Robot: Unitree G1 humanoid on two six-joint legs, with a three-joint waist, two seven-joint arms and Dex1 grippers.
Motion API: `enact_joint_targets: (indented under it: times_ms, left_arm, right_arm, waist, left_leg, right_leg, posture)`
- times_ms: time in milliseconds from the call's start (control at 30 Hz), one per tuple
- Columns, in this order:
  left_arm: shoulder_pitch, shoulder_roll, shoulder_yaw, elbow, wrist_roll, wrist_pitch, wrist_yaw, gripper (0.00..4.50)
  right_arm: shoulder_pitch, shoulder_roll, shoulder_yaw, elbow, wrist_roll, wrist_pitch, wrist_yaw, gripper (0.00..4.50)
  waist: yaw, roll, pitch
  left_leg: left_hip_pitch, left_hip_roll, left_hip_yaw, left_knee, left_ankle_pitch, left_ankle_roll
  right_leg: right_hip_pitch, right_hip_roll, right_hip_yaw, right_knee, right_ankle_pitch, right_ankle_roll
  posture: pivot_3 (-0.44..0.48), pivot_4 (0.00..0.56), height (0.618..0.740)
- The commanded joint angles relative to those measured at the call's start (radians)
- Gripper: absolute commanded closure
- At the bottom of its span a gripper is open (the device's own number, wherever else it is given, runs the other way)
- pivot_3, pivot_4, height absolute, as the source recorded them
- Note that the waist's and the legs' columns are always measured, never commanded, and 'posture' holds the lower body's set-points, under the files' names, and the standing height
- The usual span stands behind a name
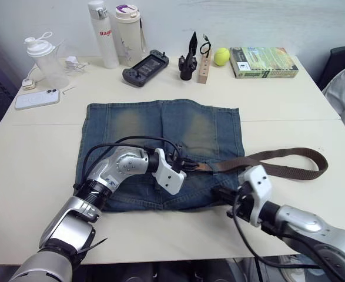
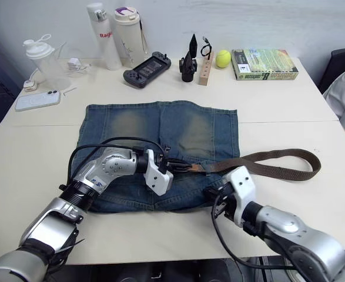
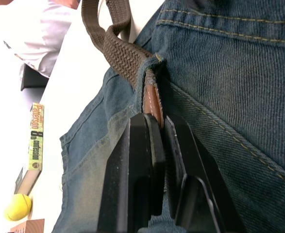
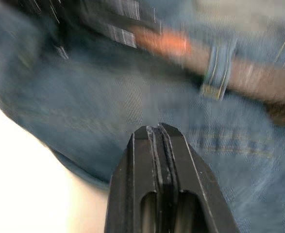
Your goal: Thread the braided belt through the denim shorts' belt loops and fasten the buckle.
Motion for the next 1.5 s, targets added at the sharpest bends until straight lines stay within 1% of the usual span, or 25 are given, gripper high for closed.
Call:
enact_joint_targets:
  times_ms: [33, 100, 200, 433, 500, 600, 733, 833, 967, 1200, 1300, 1500]
  left_arm:
    - [0.002, 0.014, -0.018, -0.033, 0.008, -0.028, -0.003, 4.5]
    - [0.002, 0.036, -0.013, -0.049, 0.012, -0.033, -0.006, 4.5]
    - [0.008, 0.071, 0.003, -0.08, -0.008, -0.03, -0.017, 4.5]
    - [0.055, 0.233, 0.042, -0.187, -0.1, -0.018, -0.098, 4.5]
    - [0.065, 0.258, 0.05, -0.202, -0.111, -0.029, -0.095, 4.5]
    - [0.095, 0.304, 0.099, -0.212, -0.126, -0.092, -0.05, 4.5]
    - [0.111, 0.336, 0.14, -0.211, -0.163, -0.118, -0.016, 4.5]
    - [0.113, 0.4, 0.098, -0.18, -0.152, -0.154, -0.077, 4.5]
    - [0.097, 0.373, 0.07, -0.188, -0.12, -0.155, -0.071, 4.5]
    - [0.072, 0.237, 0.025, -0.234, 0.005, -0.118, -0.028, 4.5]
    - [0.058, 0.176, 0.008, -0.217, 0.057, -0.091, -0.008, 4.5]
    - [0.039, 0.109, -0.012, -0.172, 0.116, -0.064, 0.021, 4.5]
  right_arm:
    - [-0.009, 0.059, 0.026, 0.035, -0.055, 0.063, -0.063, 4.44]
    - [-0.002, 0.052, 0.047, 0.044, -0.079, 0.107, -0.056, 4.44]
    - [0.005, 0.077, 0.026, 0.052, -0.078, 0.136, -0.065, 4.44]
    - [0.01, 0.115, -0.002, 0.063, -0.081, 0.163, -0.057, 4.44]
    - [0.009, 0.122, -0.005, 0.063, -0.083, 0.172, -0.054, 4.44]
    - [0.002, 0.131, -0.005, 0.069, -0.089, 0.179, -0.05, 4.44]
    - [-0.003, 0.138, -0.011, 0.07, -0.091, 0.184, -0.044, 4.44]
    - [-0.01, 0.146, -0.025, 0.075, -0.088, 0.184, -0.036, 4.44]
    - [-0.021, 0.151, -0.03, 0.085, -0.092, 0.189, -0.026, 4.44]
    - [-0.032, 0.159, -0.042, 0.093, -0.093, 0.201, -0.013, 4.44]
    - [-0.033, 0.168, -0.045, 0.09, -0.092, 0.205, -0.016, 4.44]
    - [-0.029, 0.189, -0.046, 0.08, -0.098, 0.216, -0.021, 4.44]
  waist:
    - [-0.001, 0.0, 0.0]
    - [-0.002, 0.0, 0.0]
    - [-0.002, -0.001, -0.001]
    - [-0.004, -0.001, -0.001]
    - [-0.005, -0.001, -0.001]
    - [-0.009, -0.002, -0.001]
    - [-0.02, -0.002, -0.001]
    - [-0.026, -0.002, -0.001]
    - [-0.026, -0.002, -0.001]
    - [-0.018, -0.003, -0.002]
    - [-0.007, -0.003, -0.002]
    - [0.001, -0.004, -0.003]
  left_leg:
    - [0.0, 0.0, 0.0, 0.0, 0.0, 0.0]
    - [0.0, 0.0, 0.0, 0.001, 0.0, 0.0]
    - [0.001, 0.0, 0.0, 0.001, 0.0, 0.0]
    - [0.002, 0.001, -0.001, 0.001, 0.0, 0.0]
    - [0.002, 0.001, -0.001, 0.001, 0.0, 0.0]
    - [0.002, 0.001, -0.001, 0.001, -0.001, -0.001]
    - [0.002, 0.002, -0.001, 0.001, -0.001, -0.001]
    - [0.002, 0.002, -0.001, 0.0, -0.001, -0.001]
    - [0.002, 0.002, 0.0, -0.001, -0.001, -0.001]
    - [0.002, 0.0, 0.0, 0.001, -0.001, -0.001]
    - [0.002, 0.0, 0.0, 0.002, -0.001, 0.0]
    - [0.002, 0.0, -0.001, 0.004, -0.002, 0.001]
  right_leg:
    - [0.0, 0.0, 0.0, 0.0, 0.0, 0.0]
    - [0.001, 0.0, -0.001, 0.0, 0.0, 0.0]
    - [0.001, 0.0, 0.0, 0.0, 0.0, 0.0]
    - [0.002, 0.0, 0.002, 0.0, 0.0, 0.0]
    - [0.002, 0.0, 0.003, 0.0, 0.0, 0.0]
    - [0.002, 0.0, 0.003, 0.001, 0.0, 0.0]
    - [0.001, 0.0, 0.002, 0.001, 0.0, 0.0]
    - [0.001, 0.0, 0.002, 0.0, 0.0, 0.0]
    - [0.001, 0.001, 0.002, 0.0, 0.0, 0.0]
    - [0.002, 0.001, 0.002, 0.0, 0.0, 0.0]
    - [0.002, 0.001, 0.002, 0.001, 0.001, 0.001]
    - [0.004, 0.0, 0.002, 0.001, 0.002, 0.002]
  posture:
    - [0.0, 0.15, 0.72]
    - [0.0, 0.15, 0.72]
    - [0.0, 0.15, 0.72]
    - [0.0, 0.15, 0.72]
    - [0.0, 0.15, 0.72]
    - [0.0, 0.15, 0.72]
    - [0.0, 0.15, 0.72]
    - [0.0, 0.15, 0.72]
    - [0.0, 0.15, 0.72]
    - [0.0, 0.15, 0.72]
    - [0.0, 0.15, 0.72]
    - [0.0, 0.15, 0.72]
